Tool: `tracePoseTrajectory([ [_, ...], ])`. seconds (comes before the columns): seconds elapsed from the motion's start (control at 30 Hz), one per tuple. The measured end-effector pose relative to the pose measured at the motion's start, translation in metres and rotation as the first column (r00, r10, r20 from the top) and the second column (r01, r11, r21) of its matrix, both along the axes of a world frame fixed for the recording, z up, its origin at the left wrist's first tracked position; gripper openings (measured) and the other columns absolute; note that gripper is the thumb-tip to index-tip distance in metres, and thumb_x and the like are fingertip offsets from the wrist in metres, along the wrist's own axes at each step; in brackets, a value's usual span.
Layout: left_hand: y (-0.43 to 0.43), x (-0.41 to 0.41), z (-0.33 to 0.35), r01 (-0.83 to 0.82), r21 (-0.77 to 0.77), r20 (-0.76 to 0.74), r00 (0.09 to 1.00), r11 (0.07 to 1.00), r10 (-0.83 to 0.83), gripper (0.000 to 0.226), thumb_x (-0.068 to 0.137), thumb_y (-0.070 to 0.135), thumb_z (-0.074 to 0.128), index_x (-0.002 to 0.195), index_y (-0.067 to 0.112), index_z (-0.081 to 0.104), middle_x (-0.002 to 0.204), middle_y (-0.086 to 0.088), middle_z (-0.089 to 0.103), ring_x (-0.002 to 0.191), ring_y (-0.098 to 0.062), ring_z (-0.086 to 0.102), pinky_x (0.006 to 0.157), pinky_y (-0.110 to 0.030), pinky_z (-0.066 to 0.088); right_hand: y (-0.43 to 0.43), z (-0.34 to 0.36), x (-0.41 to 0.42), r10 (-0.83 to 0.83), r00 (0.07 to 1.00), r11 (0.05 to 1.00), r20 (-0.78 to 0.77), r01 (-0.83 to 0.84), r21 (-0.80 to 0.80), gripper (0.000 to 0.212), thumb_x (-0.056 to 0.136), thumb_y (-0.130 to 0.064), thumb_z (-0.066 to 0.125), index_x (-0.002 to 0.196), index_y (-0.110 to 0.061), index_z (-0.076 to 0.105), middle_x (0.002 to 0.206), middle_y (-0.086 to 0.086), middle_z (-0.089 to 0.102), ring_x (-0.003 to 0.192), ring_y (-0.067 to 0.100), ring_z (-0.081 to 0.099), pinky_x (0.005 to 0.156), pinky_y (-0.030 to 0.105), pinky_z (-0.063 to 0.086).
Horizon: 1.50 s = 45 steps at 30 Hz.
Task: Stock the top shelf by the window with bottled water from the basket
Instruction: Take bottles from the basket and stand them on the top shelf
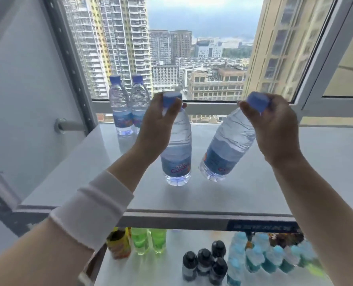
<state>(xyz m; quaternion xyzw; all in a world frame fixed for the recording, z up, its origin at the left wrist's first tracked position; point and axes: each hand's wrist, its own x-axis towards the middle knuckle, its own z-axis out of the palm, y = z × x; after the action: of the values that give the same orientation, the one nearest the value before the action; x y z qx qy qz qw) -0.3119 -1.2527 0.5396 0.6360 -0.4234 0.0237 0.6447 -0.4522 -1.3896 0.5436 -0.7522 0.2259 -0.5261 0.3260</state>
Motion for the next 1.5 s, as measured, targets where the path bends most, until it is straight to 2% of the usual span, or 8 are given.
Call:
tracePoseTrajectory([
  [0.17, -0.028, 0.057, 0.005, 0.078, 0.057, -0.009, 0.997, 0.995, -0.078, 0.026, 0.083, 0.031, 0.051, 0.103, 0.015, 0.05, 0.098, -0.005, 0.062, 0.1, -0.022, 0.059, 0.101, -0.047, 0.044, -0.022, 0.011, 0.056, -0.014, 0.994, 0.998, -0.106, 0.007, -0.069, 0.043, 0.081, -0.032, 0.067, 0.111, -0.003, 0.056, 0.096, 0.001, 0.057, 0.088, 0.015, 0.053, 0.07, 0.016, 0.038],
  [0.33, -0.057, 0.103, 0.006, 0.092, 0.145, 0.055, 0.993, 0.985, -0.101, 0.029, 0.093, 0.013, 0.049, 0.118, -0.002, 0.047, 0.103, -0.009, 0.062, 0.094, -0.014, 0.06, 0.091, -0.027, 0.045, -0.041, 0.016, 0.109, -0.03, 0.988, 0.994, -0.151, 0.013, -0.108, 0.045, 0.081, -0.03, 0.068, 0.112, 0.0, 0.055, 0.095, 0.001, 0.053, 0.085, 0.014, 0.047, 0.058, 0.002, 0.031],
  [0.53, -0.087, 0.144, 0.013, 0.054, 0.309, 0.198, 0.973, 0.949, -0.119, 0.033, 0.091, 0.017, 0.055, 0.117, -0.001, 0.048, 0.114, -0.021, 0.063, 0.108, -0.03, 0.059, 0.098, -0.039, 0.045, -0.063, 0.014, 0.158, -0.011, 0.982, 0.996, -0.188, -0.007, -0.092, 0.048, 0.079, -0.031, 0.069, 0.114, -0.001, 0.054, 0.096, 0.0, 0.052, 0.086, 0.013, 0.046, 0.062, 0.012, 0.032],
  [0.77, -0.107, 0.176, 0.023, 0.047, 0.448, 0.179, 0.974, 0.893, -0.141, 0.036, 0.09, 0.02, 0.056, 0.118, 0.0, 0.048, 0.116, -0.02, 0.061, 0.107, -0.029, 0.059, 0.096, -0.041, 0.047, -0.082, 0.007, 0.203, 0.03, 0.984, 0.999, -0.173, -0.026, 0.027, 0.048, 0.079, -0.026, 0.07, 0.116, 0.0, 0.053, 0.098, 0.002, 0.052, 0.088, 0.013, 0.048, 0.055, 0.002, 0.033],
  [1.07, -0.12, 0.202, 0.032, -0.025, 0.547, 0.198, 0.975, 0.837, -0.1, 0.034, 0.092, 0.02, 0.053, 0.12, 0.001, 0.048, 0.102, -0.009, 0.055, 0.067, -0.006, 0.046, 0.056, -0.015, 0.037, -0.095, 0.006, 0.242, 0.071, 0.971, 0.993, -0.226, -0.048, 0.106, 0.052, 0.076, -0.031, 0.072, 0.116, -0.004, 0.052, 0.102, 0.004, 0.056, 0.091, 0.015, 0.051, 0.083, 0.025, 0.044],
  [1.2, -0.119, 0.21, 0.045, -0.18, 0.648, 0.386, 0.915, 0.74, -0.115, 0.039, 0.09, 0.027, 0.054, 0.118, 0.0, 0.051, 0.098, -0.008, 0.053, 0.076, -0.014, 0.05, 0.071, -0.022, 0.043, -0.102, 0.01, 0.241, 0.16, 0.952, 0.975, -0.261, -0.111, 0.193, 0.053, 0.075, -0.031, 0.074, 0.116, -0.005, 0.052, 0.1, 0.004, 0.055, 0.09, 0.016, 0.053, 0.086, 0.03, 0.047],
  [1.37, -0.118, 0.207, 0.056, -0.309, 0.678, 0.508, 0.853, 0.667, -0.121, 0.045, 0.086, 0.031, 0.059, 0.118, 0.0, 0.053, 0.112, -0.015, 0.059, 0.094, -0.023, 0.053, 0.088, -0.029, 0.041, -0.108, 0.017, 0.224, 0.38, 0.875, 0.904, -0.3, -0.284, 0.319, 0.048, 0.081, -0.024, 0.068, 0.122, -0.009, 0.049, 0.102, 0.004, 0.057, 0.08, 0.007, 0.053, 0.063, 0.018, 0.041],
  [1.5, -0.117, 0.207, 0.056, -0.332, 0.652, 0.519, 0.851, 0.681, -0.082, 0.046, 0.085, 0.028, 0.061, 0.121, 0.0, 0.053, 0.12, -0.016, 0.058, 0.108, -0.027, 0.054, 0.091, -0.029, 0.04, -0.107, 0.017, 0.222, 0.339, 0.903, 0.93, -0.264, -0.278, 0.242, 0.046, 0.078, -0.02, 0.071, 0.118, -0.006, 0.054, 0.106, 0.005, 0.057, 0.097, 0.017, 0.054, 0.085, 0.03, 0.047],
])
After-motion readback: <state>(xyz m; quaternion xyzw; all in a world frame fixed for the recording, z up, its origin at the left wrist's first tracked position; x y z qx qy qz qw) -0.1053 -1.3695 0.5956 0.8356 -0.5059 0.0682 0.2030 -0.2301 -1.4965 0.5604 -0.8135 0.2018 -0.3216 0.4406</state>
